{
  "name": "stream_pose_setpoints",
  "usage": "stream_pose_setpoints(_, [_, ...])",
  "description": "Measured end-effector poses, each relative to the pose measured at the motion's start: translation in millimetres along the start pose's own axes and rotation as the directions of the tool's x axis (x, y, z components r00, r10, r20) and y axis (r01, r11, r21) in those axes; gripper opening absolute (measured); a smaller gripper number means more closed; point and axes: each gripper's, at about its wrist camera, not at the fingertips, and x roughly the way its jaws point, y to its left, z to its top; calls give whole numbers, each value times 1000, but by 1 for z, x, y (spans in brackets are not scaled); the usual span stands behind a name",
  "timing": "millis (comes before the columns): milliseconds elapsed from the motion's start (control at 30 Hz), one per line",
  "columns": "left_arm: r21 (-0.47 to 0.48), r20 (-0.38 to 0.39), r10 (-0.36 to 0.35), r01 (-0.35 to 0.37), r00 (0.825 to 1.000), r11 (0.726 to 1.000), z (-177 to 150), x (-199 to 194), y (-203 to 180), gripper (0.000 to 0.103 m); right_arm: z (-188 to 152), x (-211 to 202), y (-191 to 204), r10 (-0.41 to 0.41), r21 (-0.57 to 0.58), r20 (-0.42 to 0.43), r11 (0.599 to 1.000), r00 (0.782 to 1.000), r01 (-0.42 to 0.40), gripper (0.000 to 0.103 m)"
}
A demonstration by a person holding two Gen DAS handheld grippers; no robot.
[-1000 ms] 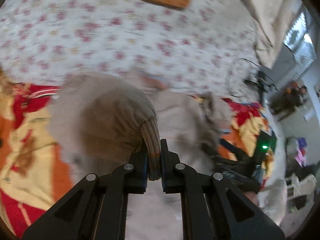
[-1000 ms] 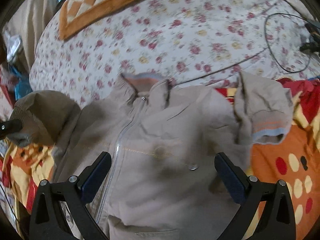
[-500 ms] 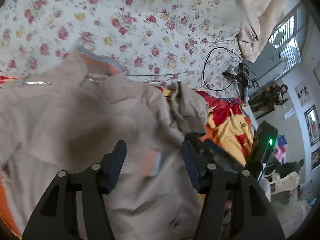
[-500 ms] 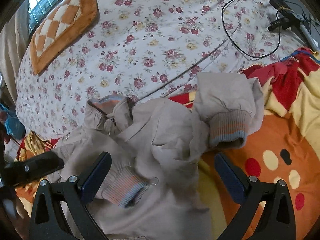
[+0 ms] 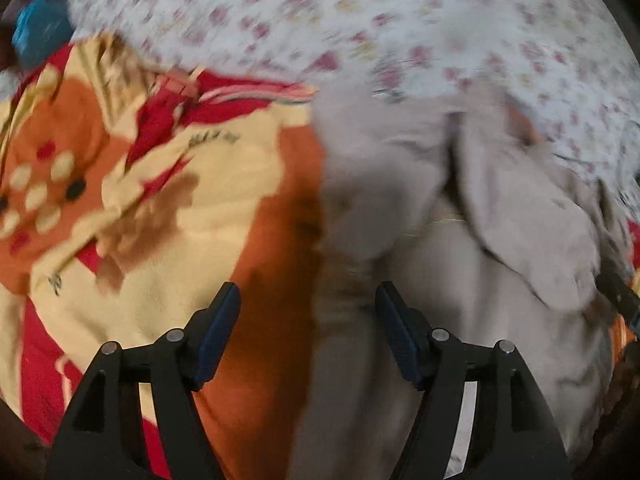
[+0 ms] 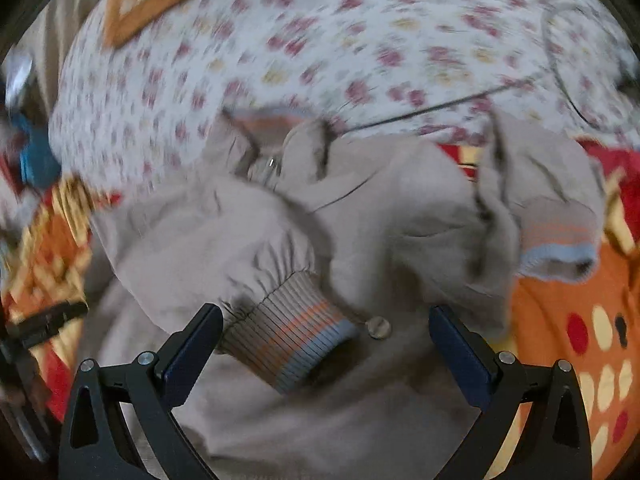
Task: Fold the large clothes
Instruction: 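Fold the held sleeve across the jacket front with the left gripper, then grasp the other sleeve cuff with the right gripper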
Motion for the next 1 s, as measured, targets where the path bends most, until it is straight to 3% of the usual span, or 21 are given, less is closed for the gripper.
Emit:
stream_pose_setpoints(100, [-73, 9, 29, -28, 1000, 997, 3, 12, 13, 69, -2, 16, -1, 80, 41, 20, 996, 997, -81, 87])
stream_pose_setpoints(167, [-102, 11, 19, -17, 1000, 995, 4, 16, 21, 69, -6, 24, 4, 124, 22, -9, 992, 992, -124, 30])
stream_pose_setpoints(267, [-90, 16, 24, -22, 1000, 996, 2, 15, 21, 69, -7, 7, 18, 73, -73, 48, 995, 996, -70, 11])
stream_pose_setpoints(367, [-103, 16, 19, -17, 1000, 995, -1, 13, 24, 69, 4, -28, 18, 27, -122, 141, 992, 990, -10, 11])
stream_pose_setpoints(433, [-114, 10, 11, -10, 1000, 993, -2, 15, 29, 69, 15, -48, 10, -52, -132, 213, 988, 976, 82, 10])
stream_pose_setpoints(500, [-128, 4, 3, -3, 1000, 992, -1, 16, 32, 69, 23, -48, -3, -113, -111, 220, 984, 969, 140, 10])
stream_pose_setpoints(567, [-132, 2, -1, 1, 1000, 991, -1, 17, 33, 69, 31, -28, -20, -148, -76, 162, 984, 976, 162, 12])
stream_pose_setpoints(600, [-133, 0, -1, 1, 1000, 991, 0, 16, 33, 69, 31, -18, -30, -163, -61, 126, 983, 979, 171, 16])
stream_pose_setpoints(667, [-142, -6, -20, 19, 1000, 990, -3, 10, 36, 69, 29, -4, -42, -210, -36, 70, 976, 975, 213, 47])
stream_pose_setpoints(800, [-166, 34, -44, 49, 998, 985, -8, -11, 45, 69, 23, -26, -39, -162, 31, 107, 987, 981, 159, 60])
stream_pose_setpoints(933, [-176, 133, 5, 19, 991, 984, -4, -31, 49, 69, 25, -47, 13, -59, -116, 151, 990, 987, 77, 67])
stream_pose_setpoints(1000, [-185, 167, 7, 24, 986, 982, 1, -33, 46, 69, 25, -54, 31, -61, -180, 183, 979, 981, 94, 68])
